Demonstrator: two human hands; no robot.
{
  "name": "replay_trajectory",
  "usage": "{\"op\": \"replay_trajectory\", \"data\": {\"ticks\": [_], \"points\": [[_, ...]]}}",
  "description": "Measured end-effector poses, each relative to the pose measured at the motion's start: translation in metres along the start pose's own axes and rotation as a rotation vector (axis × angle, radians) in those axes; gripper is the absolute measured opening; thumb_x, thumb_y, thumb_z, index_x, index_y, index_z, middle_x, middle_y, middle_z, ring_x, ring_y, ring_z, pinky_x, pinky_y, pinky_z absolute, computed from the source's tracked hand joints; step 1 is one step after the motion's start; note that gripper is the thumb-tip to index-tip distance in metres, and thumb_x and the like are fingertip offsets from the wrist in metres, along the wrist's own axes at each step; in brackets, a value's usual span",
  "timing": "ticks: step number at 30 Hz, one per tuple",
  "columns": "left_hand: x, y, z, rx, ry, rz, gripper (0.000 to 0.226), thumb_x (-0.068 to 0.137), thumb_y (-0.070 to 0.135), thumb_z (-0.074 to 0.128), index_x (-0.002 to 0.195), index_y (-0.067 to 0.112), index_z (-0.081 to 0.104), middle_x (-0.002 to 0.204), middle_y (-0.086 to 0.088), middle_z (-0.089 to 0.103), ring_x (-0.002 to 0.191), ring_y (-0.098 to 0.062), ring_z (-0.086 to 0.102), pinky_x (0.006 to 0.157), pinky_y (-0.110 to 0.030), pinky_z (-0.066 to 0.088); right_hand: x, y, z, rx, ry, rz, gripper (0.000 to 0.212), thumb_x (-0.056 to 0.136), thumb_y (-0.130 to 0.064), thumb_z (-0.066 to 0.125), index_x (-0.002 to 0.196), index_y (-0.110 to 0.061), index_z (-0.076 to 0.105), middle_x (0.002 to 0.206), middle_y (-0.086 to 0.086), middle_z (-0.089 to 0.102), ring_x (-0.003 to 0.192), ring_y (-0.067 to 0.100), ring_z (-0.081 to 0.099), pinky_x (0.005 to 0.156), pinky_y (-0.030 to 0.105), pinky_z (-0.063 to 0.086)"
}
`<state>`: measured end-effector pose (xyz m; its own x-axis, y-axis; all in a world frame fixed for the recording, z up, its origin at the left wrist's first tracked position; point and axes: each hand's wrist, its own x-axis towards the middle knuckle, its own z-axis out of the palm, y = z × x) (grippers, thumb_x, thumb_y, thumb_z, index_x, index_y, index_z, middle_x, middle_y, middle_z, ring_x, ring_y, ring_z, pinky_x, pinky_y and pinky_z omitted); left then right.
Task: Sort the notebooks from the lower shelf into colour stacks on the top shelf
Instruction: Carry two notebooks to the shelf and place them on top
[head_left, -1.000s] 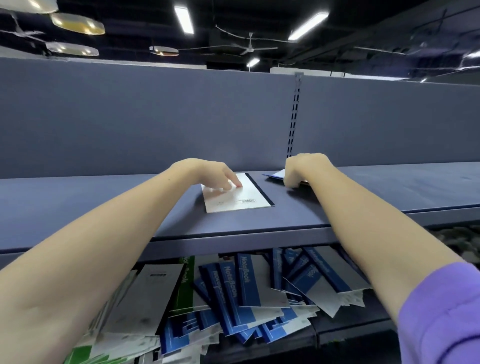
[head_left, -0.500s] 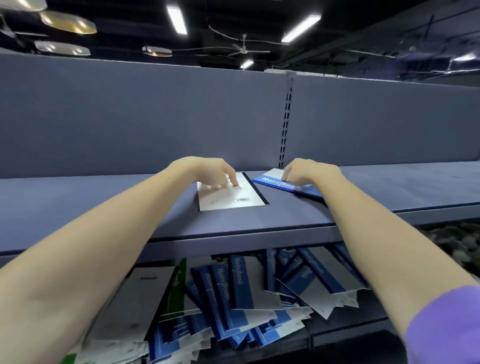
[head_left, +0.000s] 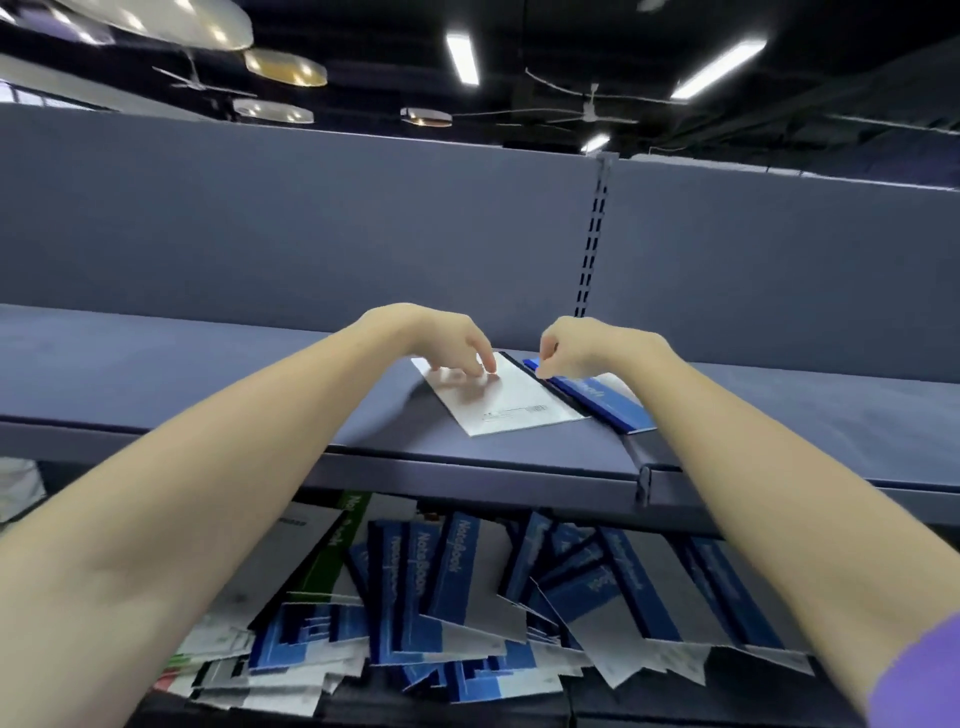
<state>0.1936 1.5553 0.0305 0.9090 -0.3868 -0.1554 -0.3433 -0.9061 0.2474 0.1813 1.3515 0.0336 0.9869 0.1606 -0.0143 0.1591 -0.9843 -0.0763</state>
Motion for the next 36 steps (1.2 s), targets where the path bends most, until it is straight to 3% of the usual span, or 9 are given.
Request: {"op": "replay_trajectory", "data": {"ticks": [4, 12, 16, 22, 26, 29, 31, 34, 36], "points": [[-0.003, 0.002, -0.001, -0.087, 0.039, -0.011, 0.025, 0.093, 0.028, 0.059, 0.115, 0.035, 0.067, 0.123, 0.004, 0.063, 0.116, -0.019, 0.059, 0.103, -0.039, 0.048, 0.001, -0.006, -0.001, 0.07, -0.068, 0.008, 0.053, 0.081, -0.063, 0.064, 0.088, -0.011, 0.06, 0.092, -0.001, 0.07, 0.08, 0.018, 0.07, 0.081, 0.037, 0.055], [-0.005, 0.0, 0.001, -0.035, 0.105, 0.041, 0.02, 0.093, 0.024, 0.059, 0.11, 0.028, 0.069, 0.109, 0.005, 0.069, 0.106, -0.02, 0.064, 0.096, -0.035, 0.049, -0.012, -0.028, -0.007, 0.027, -0.211, 0.202, 0.06, 0.079, -0.066, 0.071, 0.078, -0.009, 0.052, 0.071, 0.003, 0.052, 0.061, 0.023, 0.048, 0.059, 0.03, 0.039], [-0.011, 0.0, -0.001, 0.0, 0.105, 0.091, 0.021, 0.093, 0.024, 0.056, 0.107, 0.031, 0.07, 0.102, 0.013, 0.069, 0.103, -0.011, 0.062, 0.096, -0.033, 0.048, -0.011, -0.024, -0.005, 0.282, -0.229, 0.276, 0.049, 0.082, -0.05, 0.078, 0.091, -0.009, 0.053, 0.087, 0.007, 0.056, 0.071, 0.026, 0.054, 0.074, 0.034, 0.047], [-0.024, -0.001, -0.014, -0.156, 0.149, 0.134, 0.042, 0.099, 0.055, 0.045, 0.104, 0.024, 0.073, 0.109, 0.005, 0.071, 0.101, -0.017, 0.065, 0.096, -0.038, 0.052, 0.007, -0.029, -0.007, 1.099, -0.067, 0.344, 0.013, 0.092, 0.005, 0.047, 0.086, -0.006, 0.051, 0.077, 0.011, 0.056, 0.057, 0.02, 0.055, 0.044, 0.022, 0.04], [-0.04, -0.003, -0.028, -0.303, 0.16, 0.198, 0.051, 0.085, 0.07, 0.058, 0.108, 0.026, 0.07, 0.109, 0.004, 0.07, 0.1, -0.016, 0.065, 0.088, -0.034, 0.052, 0.008, -0.036, -0.023, 1.356, -0.063, 0.309, 0.013, 0.09, 0.009, 0.044, 0.086, 0.003, 0.055, 0.09, 0.016, 0.065, 0.08, 0.025, 0.067, 0.078, 0.022, 0.057], [-0.043, -0.013, -0.039, -0.145, 0.264, 0.216, 0.017, 0.085, 0.034, 0.069, 0.098, 0.024, 0.07, 0.093, 0.007, 0.07, 0.085, -0.018, 0.064, 0.071, -0.031, 0.049, -0.001, -0.038, -0.039, 1.514, -0.046, 0.276, 0.018, 0.095, 0.0, 0.045, 0.083, 0.004, 0.058, 0.066, 0.012, 0.067, 0.072, 0.025, 0.07, 0.061, 0.023, 0.058], [-0.039, -0.018, -0.047, -0.089, 0.402, 0.209, 0.009, 0.089, 0.015, 0.058, 0.092, 0.009, 0.064, 0.08, -0.001, 0.06, 0.076, -0.027, 0.052, 0.068, -0.032, 0.042, -0.005, -0.04, -0.044, 1.455, -0.043, 0.208, 0.02, 0.101, -0.016, 0.046, 0.101, -0.005, 0.062, 0.074, 0.008, 0.072, 0.073, 0.022, 0.072, 0.051, 0.023, 0.053], [-0.044, -0.021, -0.062, -0.145, 0.528, 0.176, 0.005, 0.094, 0.01, 0.056, 0.089, 0.009, 0.059, 0.082, -0.003, 0.053, 0.077, -0.023, 0.046, 0.07, -0.031, 0.039, -0.004, -0.037, -0.047, 1.207, 0.085, 0.17, 0.03, 0.106, -0.037, 0.043, 0.108, -0.013, 0.06, 0.08, 0.004, 0.064, 0.058, 0.014, 0.054, 0.05, 0.022, 0.044], [-0.048, -0.021, -0.071, -0.209, 0.588, 0.179, 0.008, 0.094, 0.008, 0.059, 0.093, 0.015, 0.058, 0.093, 0.001, 0.055, 0.087, -0.022, 0.05, 0.079, -0.031, 0.042, -0.002, -0.034, -0.047, 1.063, 0.156, 0.143, 0.035, 0.106, -0.041, 0.041, 0.113, -0.015, 0.062, 0.087, 0.004, 0.051, 0.067, 0.015, 0.044, 0.059, 0.027, 0.044]]}}
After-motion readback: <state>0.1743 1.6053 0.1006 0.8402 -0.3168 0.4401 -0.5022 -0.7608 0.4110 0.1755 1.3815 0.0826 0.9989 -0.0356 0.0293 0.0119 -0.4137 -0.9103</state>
